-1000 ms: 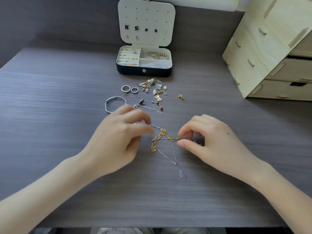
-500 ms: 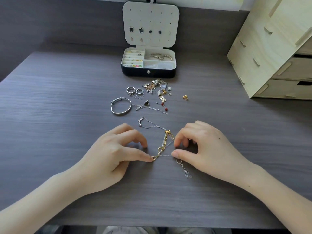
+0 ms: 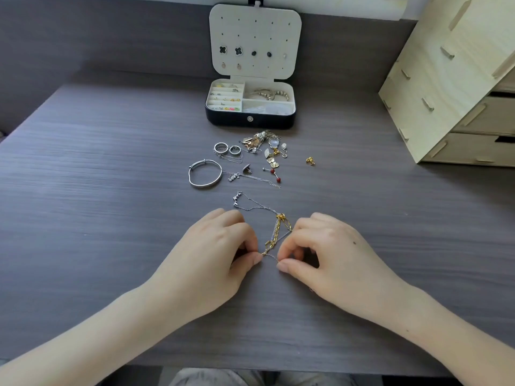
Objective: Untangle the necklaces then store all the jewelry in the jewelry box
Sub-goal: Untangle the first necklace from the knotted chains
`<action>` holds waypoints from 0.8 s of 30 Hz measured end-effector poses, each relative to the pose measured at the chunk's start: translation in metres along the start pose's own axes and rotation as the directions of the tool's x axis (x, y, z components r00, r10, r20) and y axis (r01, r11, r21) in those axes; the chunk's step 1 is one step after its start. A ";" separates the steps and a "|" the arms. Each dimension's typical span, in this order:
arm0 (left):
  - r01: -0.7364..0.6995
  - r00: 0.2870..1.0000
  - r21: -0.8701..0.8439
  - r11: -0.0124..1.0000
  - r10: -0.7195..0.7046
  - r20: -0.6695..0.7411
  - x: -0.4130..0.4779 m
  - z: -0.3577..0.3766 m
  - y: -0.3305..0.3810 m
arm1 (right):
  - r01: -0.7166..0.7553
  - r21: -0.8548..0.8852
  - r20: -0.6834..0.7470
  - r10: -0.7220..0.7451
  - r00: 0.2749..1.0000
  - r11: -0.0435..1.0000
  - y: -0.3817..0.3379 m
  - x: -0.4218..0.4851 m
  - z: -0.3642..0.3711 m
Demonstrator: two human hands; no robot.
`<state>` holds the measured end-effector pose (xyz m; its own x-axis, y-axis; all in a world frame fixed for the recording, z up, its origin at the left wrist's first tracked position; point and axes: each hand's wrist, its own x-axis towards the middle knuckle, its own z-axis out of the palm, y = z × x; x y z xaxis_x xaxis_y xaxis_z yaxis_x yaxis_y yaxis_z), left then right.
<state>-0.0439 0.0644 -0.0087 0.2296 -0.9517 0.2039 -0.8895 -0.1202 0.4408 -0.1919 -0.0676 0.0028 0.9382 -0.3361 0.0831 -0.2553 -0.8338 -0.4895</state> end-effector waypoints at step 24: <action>-0.007 0.999 -0.099 0.995 0.004 -0.032 -0.006 0.006 0.012 | -0.013 -0.001 -0.085 0.013 0.996 1.000 0.008 -0.019 -0.005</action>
<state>-0.0587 0.0666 -0.0099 0.2385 -0.9427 0.2334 -0.8476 -0.0848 0.5239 -0.2129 -0.0701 0.0017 0.9116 -0.3828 0.1499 -0.2680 -0.8299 -0.4894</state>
